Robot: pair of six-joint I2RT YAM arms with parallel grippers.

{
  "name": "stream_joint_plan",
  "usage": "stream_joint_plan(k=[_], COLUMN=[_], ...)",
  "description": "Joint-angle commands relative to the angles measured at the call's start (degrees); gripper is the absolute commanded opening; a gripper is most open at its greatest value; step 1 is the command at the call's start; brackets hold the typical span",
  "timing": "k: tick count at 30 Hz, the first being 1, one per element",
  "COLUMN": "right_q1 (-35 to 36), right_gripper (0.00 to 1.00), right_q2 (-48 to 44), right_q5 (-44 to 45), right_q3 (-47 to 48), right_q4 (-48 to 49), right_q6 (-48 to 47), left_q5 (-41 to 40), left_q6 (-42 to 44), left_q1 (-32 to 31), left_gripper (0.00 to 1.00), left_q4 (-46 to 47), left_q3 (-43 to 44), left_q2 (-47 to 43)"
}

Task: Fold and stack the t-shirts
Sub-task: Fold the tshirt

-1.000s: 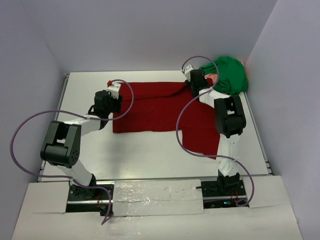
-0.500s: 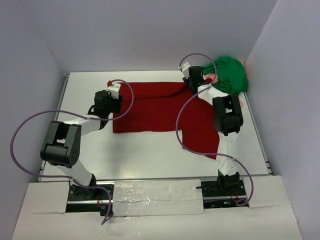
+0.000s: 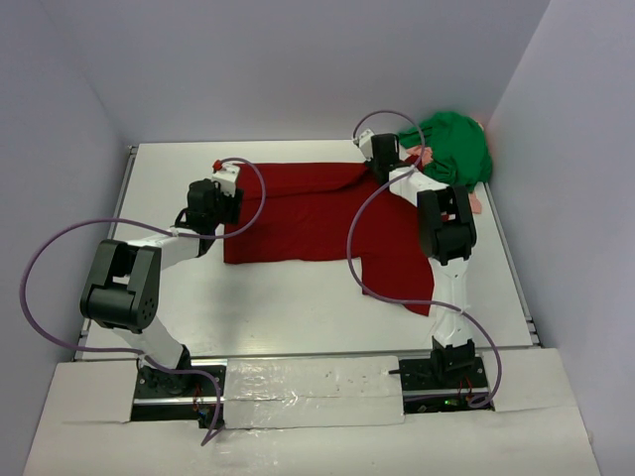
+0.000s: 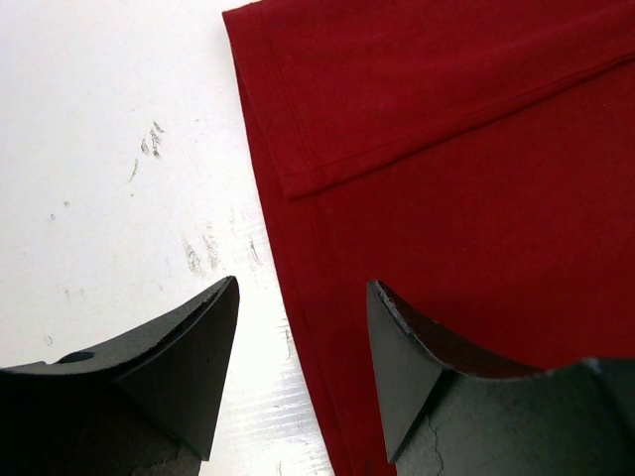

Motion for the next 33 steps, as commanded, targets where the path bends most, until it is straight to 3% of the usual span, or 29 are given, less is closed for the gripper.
stream_joint_plan(k=[1,8,15,33], right_q1=[0.01,1.32,1.5,2.38], right_gripper=[0.0,0.0,0.0,0.0], right_q2=[-0.46,-7.13,-14.6,-26.38], right_q5=[0.93,4.62,7.09,8.41], right_q3=[2.16,-7.76,-11.64,-15.33], right_q4=[-0.01,7.54,9.31,1.67], right_q6=[-0.22,-0.92,-0.84,-2.07], left_q5=[-0.44,-0.71,-0.53,0.0], left_q6=[0.27,0.19,0.27,0.45], left_q1=[-0.39,-0.39,-0.39,-0.39], left_gripper=[0.63,0.63,0.63,0.63], left_q4=[0.42,0.59,1.21,1.56], left_q3=[2.17,2.0,1.38,0.94], left_q2=[-0.43,-0.43,-0.96,-1.31])
